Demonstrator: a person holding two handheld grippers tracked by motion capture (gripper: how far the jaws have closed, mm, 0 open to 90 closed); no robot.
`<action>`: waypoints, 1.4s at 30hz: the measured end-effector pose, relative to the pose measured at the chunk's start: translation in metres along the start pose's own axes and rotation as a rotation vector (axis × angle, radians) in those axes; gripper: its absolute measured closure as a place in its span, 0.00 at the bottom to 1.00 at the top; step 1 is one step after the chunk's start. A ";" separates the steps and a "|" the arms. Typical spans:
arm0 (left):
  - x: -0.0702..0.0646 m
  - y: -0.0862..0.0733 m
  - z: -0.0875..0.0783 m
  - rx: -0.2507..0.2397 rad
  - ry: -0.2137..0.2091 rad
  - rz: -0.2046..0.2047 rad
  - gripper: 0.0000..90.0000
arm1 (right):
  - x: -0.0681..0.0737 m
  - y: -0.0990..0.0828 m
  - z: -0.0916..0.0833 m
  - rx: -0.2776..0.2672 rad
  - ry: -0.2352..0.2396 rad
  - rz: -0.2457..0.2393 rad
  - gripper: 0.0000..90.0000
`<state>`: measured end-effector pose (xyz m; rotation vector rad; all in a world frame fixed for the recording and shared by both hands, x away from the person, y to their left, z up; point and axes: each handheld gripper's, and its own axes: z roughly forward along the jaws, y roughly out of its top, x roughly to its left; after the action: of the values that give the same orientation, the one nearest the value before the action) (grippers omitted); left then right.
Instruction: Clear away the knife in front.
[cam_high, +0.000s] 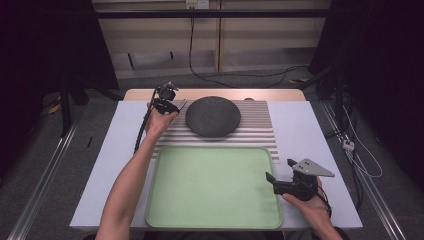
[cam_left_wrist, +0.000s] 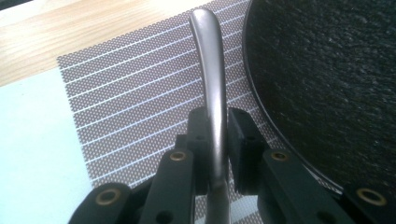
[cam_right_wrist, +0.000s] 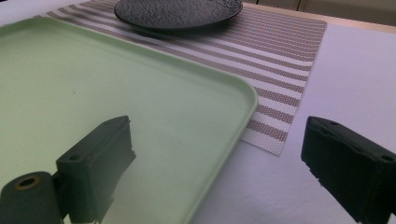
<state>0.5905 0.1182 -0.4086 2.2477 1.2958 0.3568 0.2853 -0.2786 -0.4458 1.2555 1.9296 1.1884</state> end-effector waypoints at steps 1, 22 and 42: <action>0.001 -0.001 -0.001 -0.004 0.003 -0.005 0.89 | 0.000 0.000 0.000 0.000 -0.001 -0.001 0.10; 0.006 -0.025 -0.031 -0.020 -0.012 -0.001 0.89 | 0.003 0.001 -0.001 -0.003 -0.010 -0.012 0.10; -0.013 -0.039 -0.061 -0.044 -0.032 0.046 0.89 | 0.004 0.001 -0.001 0.001 -0.017 -0.015 0.11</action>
<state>0.5271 0.1416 -0.3795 2.2408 1.2100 0.3607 0.2838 -0.2754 -0.4442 1.2454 1.9242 1.1653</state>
